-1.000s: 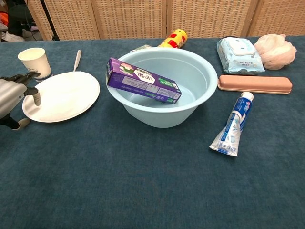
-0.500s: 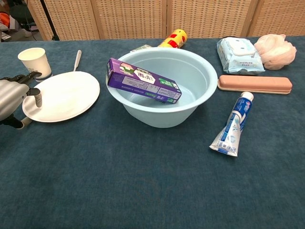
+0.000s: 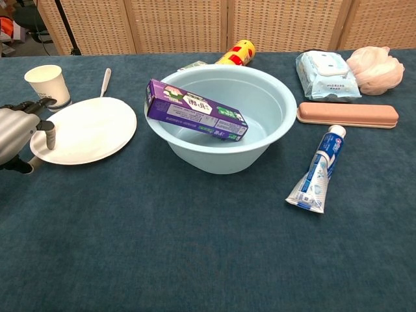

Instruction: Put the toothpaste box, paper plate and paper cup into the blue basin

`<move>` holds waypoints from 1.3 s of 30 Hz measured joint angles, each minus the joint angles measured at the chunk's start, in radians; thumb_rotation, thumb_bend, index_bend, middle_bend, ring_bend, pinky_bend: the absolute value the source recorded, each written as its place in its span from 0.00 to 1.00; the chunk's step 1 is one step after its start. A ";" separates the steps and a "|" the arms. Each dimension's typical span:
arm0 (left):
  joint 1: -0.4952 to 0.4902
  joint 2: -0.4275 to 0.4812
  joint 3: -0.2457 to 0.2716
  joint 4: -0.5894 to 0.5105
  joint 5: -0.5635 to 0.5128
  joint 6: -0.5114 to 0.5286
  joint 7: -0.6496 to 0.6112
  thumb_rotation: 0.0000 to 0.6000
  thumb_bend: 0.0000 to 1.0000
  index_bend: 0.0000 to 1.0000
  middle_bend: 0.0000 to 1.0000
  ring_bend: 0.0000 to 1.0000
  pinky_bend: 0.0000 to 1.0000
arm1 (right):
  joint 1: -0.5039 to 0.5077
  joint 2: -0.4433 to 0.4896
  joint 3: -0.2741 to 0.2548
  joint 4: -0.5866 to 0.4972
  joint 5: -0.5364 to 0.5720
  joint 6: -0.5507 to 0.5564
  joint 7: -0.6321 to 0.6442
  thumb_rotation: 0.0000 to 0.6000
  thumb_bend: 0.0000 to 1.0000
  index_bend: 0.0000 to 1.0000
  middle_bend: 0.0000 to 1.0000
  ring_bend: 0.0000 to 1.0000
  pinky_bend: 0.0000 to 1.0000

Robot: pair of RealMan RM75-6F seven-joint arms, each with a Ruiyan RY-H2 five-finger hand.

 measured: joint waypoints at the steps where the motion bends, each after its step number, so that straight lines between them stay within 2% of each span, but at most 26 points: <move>1: 0.000 0.001 0.000 -0.002 0.002 0.003 -0.001 1.00 0.41 0.53 0.07 0.10 0.20 | 0.000 0.000 0.000 0.000 0.000 0.000 0.000 1.00 0.13 0.00 0.00 0.00 0.00; 39: -0.035 0.105 -0.060 -0.164 0.070 0.117 0.040 1.00 0.43 0.69 0.13 0.14 0.20 | -0.005 0.006 -0.001 -0.003 -0.006 0.009 0.012 1.00 0.13 0.00 0.00 0.00 0.00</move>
